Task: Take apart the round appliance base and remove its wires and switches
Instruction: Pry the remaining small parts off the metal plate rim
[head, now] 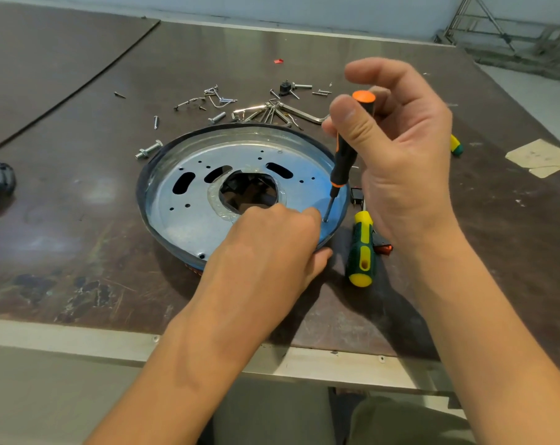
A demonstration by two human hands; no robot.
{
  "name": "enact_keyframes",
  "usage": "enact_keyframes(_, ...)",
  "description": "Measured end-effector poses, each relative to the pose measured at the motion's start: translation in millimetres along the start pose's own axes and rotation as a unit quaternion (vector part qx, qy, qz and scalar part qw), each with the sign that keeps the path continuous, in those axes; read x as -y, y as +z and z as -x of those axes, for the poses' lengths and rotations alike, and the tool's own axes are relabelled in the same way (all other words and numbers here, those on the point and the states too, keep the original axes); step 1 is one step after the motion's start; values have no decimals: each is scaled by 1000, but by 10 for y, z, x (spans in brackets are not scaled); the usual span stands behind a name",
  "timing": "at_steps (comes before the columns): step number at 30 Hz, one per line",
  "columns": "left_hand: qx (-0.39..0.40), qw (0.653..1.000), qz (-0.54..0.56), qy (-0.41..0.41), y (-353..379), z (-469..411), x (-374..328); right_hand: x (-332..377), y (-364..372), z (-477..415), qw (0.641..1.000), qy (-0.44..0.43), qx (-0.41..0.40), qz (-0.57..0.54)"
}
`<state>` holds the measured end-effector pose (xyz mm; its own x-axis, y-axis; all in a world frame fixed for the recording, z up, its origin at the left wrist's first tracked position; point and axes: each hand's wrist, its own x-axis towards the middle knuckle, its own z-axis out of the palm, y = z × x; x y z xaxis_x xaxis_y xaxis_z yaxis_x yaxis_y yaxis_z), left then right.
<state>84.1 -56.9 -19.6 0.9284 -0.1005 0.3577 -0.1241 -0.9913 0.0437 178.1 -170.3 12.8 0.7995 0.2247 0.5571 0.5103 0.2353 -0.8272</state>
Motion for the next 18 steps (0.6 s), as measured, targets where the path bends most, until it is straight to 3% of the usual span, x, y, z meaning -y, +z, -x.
enact_keyframes(10, -14, 1000, -9, -5, 5, 15, 9, 15, -70, -29, 1000, -8, -11, -23)
enact_keyframes(18, 10, 999, -33, 14, 1, 11, -4, 41, -100, -41, 998, -3, -2, 55)
